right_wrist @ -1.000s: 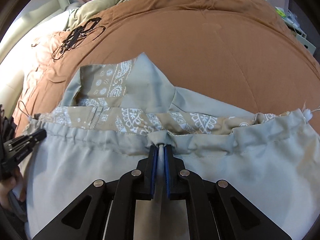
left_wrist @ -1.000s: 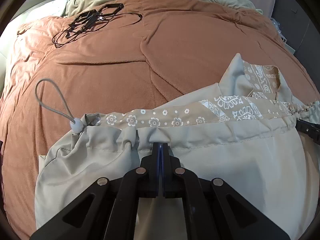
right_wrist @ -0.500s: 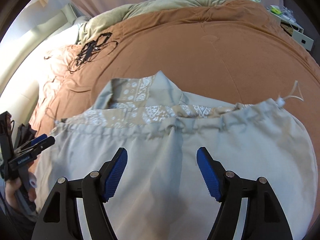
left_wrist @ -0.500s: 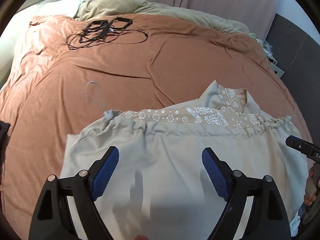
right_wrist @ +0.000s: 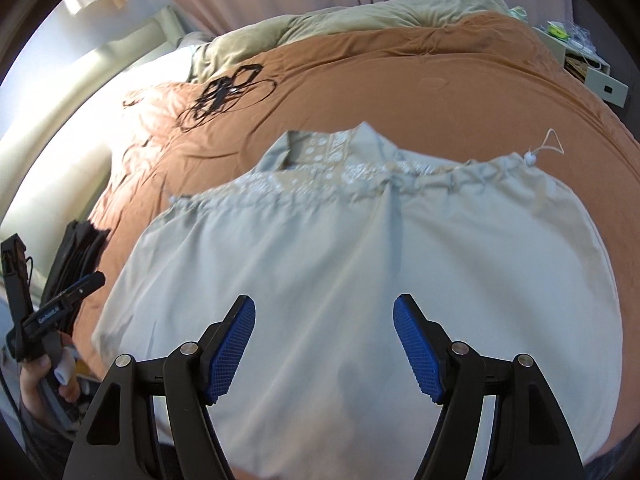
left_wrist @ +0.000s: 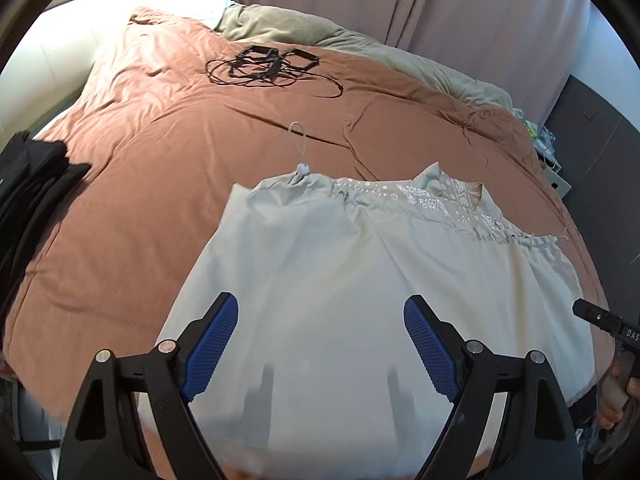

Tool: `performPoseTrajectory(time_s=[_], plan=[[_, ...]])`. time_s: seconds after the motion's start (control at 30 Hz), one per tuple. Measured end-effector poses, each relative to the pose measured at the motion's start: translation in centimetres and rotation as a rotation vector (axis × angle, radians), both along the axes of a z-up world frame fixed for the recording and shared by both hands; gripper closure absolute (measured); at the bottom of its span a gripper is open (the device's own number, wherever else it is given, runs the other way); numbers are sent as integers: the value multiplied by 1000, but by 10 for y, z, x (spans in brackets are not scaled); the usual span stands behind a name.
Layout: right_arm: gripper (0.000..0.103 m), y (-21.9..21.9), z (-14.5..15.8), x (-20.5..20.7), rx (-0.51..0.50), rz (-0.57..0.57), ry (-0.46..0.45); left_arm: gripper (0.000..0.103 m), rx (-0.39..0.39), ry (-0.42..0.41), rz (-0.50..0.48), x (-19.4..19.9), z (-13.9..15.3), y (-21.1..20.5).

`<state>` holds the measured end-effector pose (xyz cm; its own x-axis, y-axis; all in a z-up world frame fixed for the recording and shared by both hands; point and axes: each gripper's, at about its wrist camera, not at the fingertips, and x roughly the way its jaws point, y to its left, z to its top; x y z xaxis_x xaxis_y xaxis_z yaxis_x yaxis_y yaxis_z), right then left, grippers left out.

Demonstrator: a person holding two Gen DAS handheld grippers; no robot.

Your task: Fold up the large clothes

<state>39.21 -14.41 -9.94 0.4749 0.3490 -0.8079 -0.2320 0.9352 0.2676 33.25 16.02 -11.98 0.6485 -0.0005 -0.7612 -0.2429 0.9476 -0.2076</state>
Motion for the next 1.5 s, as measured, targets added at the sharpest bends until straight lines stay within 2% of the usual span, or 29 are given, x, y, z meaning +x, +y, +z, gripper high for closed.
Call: performPoseTrajectory(time_s=[0.1, 0.43, 0.53, 0.63, 0.73, 0.83, 1.03, 1.17, 1.3, 1.4, 1.5], plan=[[32, 7, -2, -19, 1, 20, 2, 18, -26, -19, 16, -28, -1, 5], [33, 32, -9, -79, -9, 52, 13, 24, -83, -47, 36, -87, -9, 16], [36, 39, -13, -93, -15, 60, 17, 25, -104, -51, 53, -103, -16, 24], [44, 46, -20, -104, -23, 72, 29, 31, -139, -43, 72, -114, -27, 33], [46, 55, -31, -110, -35, 81, 50, 32, -168, -25, 94, -122, -41, 45], [52, 65, -48, -109, -50, 97, 87, 35, -207, -17, 112, -127, -52, 56], [53, 74, -73, -108, -80, 92, 118, 35, -265, -15, 136, -126, -66, 75], [59, 75, -77, -108, -92, 88, 123, 35, -314, -35, 158, -120, -73, 81], [61, 71, -77, -105, -82, 84, 134, 36, -340, -5, 153, -105, -85, 81], [62, 71, -79, -100, -74, 80, 144, 42, -386, 18, 157, -94, -98, 80], [64, 73, -81, -89, -82, 76, 147, 42, -377, 24, 170, -87, -103, 78]])
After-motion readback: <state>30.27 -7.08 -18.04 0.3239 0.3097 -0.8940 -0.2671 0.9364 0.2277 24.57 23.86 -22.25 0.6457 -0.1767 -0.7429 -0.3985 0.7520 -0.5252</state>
